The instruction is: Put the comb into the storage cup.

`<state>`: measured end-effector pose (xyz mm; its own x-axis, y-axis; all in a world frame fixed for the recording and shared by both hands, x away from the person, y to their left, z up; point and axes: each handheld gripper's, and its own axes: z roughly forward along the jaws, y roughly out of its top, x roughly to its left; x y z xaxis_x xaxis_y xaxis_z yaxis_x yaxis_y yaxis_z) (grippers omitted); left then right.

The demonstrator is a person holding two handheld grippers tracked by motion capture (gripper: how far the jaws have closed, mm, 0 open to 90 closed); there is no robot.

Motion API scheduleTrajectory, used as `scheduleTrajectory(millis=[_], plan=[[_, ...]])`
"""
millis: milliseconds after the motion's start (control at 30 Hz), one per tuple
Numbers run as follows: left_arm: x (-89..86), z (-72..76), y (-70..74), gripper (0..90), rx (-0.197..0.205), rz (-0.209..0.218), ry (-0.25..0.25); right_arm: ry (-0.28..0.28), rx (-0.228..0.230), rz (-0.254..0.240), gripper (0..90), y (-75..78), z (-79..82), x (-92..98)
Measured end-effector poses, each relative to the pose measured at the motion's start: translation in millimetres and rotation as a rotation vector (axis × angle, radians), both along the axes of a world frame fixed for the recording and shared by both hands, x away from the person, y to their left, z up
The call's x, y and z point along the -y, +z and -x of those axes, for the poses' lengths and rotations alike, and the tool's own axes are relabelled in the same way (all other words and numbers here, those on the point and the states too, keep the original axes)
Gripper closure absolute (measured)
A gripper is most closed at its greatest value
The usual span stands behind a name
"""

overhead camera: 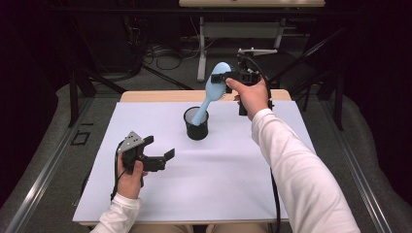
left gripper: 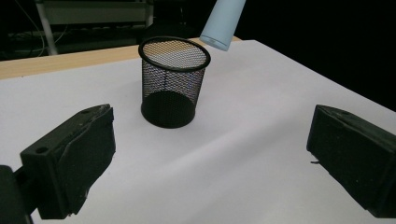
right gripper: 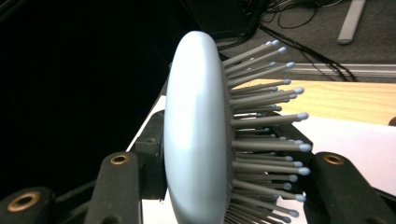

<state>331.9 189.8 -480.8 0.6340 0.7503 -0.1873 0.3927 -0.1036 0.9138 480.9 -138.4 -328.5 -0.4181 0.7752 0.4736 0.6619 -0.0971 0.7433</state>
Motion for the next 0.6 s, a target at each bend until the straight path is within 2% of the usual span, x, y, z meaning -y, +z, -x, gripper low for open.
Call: scheduleTrajectory(millis=[600], plan=[[1.3,1.0,-1.2,1.4,-0.003,0.003,-0.007,-0.081,0.095,0.097,47.8,4.3,-9.3,-14.0]])
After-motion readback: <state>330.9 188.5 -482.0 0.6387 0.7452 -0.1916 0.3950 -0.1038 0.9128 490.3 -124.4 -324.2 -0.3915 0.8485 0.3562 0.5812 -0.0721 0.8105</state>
